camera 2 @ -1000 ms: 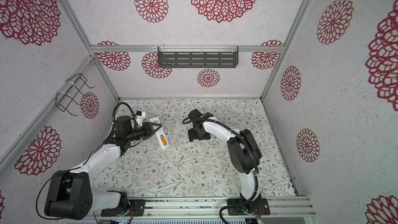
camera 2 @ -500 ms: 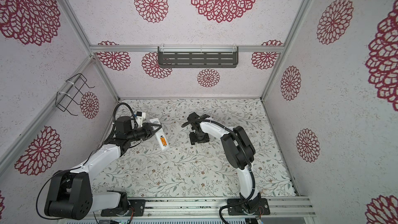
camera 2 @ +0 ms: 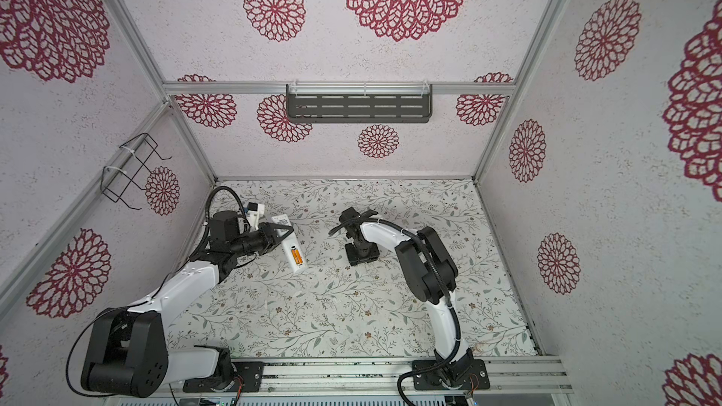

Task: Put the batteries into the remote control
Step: 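Lower the right gripper onto the white battery cover and close on it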

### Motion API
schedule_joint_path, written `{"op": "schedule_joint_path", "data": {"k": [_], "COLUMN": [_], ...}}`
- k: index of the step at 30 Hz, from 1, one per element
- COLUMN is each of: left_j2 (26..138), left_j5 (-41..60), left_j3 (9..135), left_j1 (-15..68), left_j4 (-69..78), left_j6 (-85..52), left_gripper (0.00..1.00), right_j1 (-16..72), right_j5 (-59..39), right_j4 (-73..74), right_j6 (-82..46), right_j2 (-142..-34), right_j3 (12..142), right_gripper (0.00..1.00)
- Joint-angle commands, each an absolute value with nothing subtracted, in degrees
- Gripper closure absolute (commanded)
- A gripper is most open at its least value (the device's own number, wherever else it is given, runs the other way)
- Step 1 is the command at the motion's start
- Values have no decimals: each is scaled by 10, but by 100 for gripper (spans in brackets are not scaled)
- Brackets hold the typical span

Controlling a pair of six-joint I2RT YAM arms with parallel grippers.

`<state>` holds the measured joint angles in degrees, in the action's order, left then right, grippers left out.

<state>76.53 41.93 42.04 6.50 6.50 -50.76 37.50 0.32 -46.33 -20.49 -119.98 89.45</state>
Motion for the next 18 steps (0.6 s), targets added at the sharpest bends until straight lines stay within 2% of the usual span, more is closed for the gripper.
{"op": "schedule_joint_path", "data": {"k": [1,8,18], "left_j2": [771,773,773], "left_j5": [429,429,426], "left_j3": [432,434,432], "left_j1": [68,68,68], "left_j4": [77,79,86], "left_j6": [-503,-504,-508], "left_gripper": [100,100,100], "right_j1": [374,376,381], "right_j5": [17,21,23], "right_j4": [-473,-470,-469], "right_j6": [-197,-196,-195], "right_j2": [-1199,-1194,-1192], "right_j3": [892,880,876], "right_gripper": [54,65,74]}}
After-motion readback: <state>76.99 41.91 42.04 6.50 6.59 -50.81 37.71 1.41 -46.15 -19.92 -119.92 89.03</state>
